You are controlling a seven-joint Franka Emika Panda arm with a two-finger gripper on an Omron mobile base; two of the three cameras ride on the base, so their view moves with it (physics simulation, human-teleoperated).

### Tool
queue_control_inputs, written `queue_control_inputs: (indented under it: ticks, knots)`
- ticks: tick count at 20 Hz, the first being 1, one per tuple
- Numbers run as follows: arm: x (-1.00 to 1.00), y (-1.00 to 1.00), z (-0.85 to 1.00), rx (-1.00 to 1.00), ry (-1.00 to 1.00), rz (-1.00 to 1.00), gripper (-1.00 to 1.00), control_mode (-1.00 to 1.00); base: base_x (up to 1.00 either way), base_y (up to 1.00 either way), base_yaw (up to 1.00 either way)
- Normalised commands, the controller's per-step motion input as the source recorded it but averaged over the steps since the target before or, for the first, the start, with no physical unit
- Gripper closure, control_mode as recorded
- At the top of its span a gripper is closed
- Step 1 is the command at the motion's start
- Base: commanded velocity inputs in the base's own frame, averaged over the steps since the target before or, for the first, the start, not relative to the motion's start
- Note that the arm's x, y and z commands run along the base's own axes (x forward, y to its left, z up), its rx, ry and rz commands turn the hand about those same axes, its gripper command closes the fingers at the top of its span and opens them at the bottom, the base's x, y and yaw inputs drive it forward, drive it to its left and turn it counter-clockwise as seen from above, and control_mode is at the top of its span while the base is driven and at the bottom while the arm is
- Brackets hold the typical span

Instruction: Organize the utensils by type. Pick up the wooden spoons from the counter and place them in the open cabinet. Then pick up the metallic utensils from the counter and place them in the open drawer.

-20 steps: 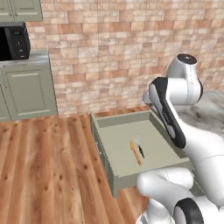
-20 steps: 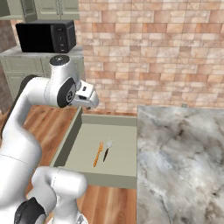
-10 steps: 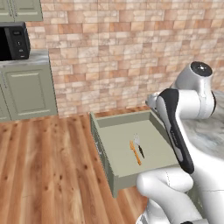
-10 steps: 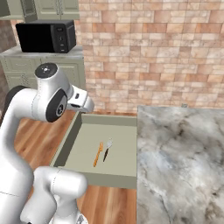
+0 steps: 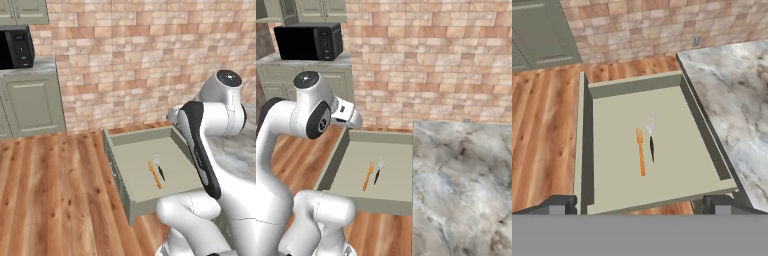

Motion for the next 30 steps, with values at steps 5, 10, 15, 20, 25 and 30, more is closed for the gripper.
queue_control_inputs:
  ticks: [5,10,15,20,25,30]
  knots:
    - [-0.08,0.0,0.0,0.0,0.0,0.0,-1.0,-1.0,0.0,0.0,0.0]
    - [-0.15,0.0,0.0,0.0,0.0,0.0,-1.0,-1.0,0.0,0.0,0.0]
    - [-0.02,0.0,-0.02,0.0,0.02,0.0,-1.0,1.0,-0.24,0.0,0.0]
    - [0.0,0.0,0.0,0.0,0.0,0.0,-1.0,1.0,-0.62,0.17,0.0]
    - [0.0,0.0,0.0,0.0,0.0,0.0,-1.0,1.0,-0.11,0.64,0.03]
    - [0.0,0.0,0.0,0.0,0.0,0.0,-1.0,1.0,-0.02,0.68,0.39]
